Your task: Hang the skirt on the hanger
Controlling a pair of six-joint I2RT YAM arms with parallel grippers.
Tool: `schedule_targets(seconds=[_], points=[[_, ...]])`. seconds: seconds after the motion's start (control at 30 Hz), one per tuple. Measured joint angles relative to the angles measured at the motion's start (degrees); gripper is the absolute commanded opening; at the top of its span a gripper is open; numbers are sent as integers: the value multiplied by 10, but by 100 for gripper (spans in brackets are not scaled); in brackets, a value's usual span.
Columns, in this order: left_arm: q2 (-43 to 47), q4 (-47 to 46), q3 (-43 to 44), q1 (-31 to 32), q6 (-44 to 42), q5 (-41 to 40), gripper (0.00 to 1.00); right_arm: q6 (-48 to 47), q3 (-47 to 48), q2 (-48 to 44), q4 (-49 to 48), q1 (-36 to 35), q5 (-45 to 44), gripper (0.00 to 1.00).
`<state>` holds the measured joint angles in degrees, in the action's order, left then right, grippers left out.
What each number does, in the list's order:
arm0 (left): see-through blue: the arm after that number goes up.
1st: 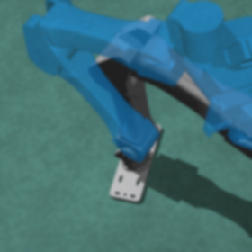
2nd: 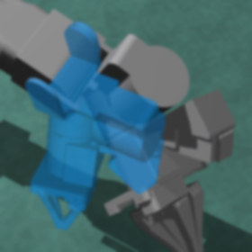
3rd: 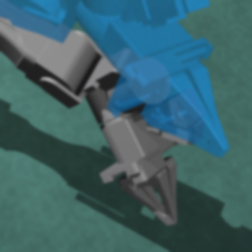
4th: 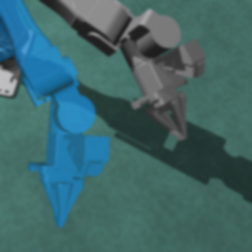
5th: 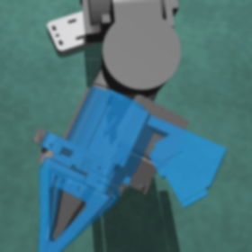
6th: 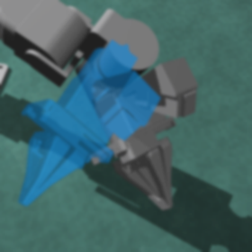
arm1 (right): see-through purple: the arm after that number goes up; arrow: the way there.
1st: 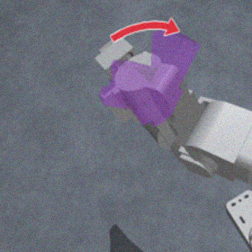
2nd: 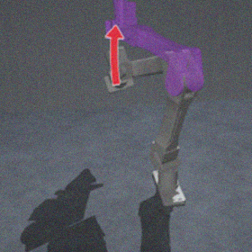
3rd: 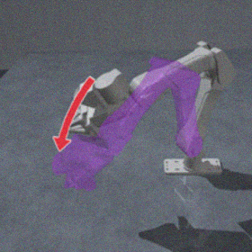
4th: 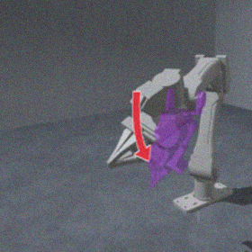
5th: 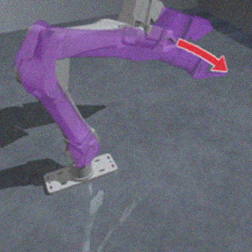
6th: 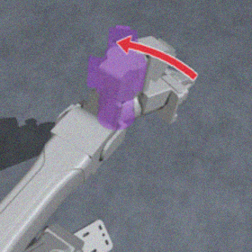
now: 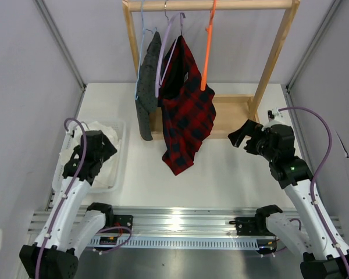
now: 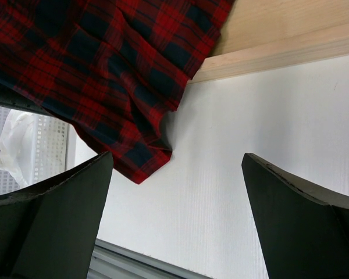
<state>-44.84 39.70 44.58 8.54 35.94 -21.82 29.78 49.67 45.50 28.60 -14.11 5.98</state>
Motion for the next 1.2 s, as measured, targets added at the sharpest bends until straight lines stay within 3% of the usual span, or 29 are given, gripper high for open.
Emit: schedule_targets(seconds=[0.2, 0.57, 0.67, 0.7, 0.8, 0.97, 1.2], points=[[-15, -18, -87, -41, 62, -21, 86, 2, -11, 0, -2, 0, 10, 99], [-101, -68, -144, -56, 137, -56, 88, 13, -25, 1, -7, 0, 25, 99], [-138, -89, -153, -66, 147, -57, 74, 17, -26, 3, -11, 0, 29, 99], [-149, -95, -153, -72, 149, -54, 50, 17, -26, 4, -12, 0, 30, 99], [-164, -114, -153, -92, 151, -37, 0, 18, -26, 6, -15, 0, 36, 99], [-144, -98, -124, -117, 120, -16, 0, 22, -26, 8, -17, 0, 44, 99], [-65, -57, 55, -119, 29, 20, 0, 22, -24, 19, -24, 0, 57, 98]])
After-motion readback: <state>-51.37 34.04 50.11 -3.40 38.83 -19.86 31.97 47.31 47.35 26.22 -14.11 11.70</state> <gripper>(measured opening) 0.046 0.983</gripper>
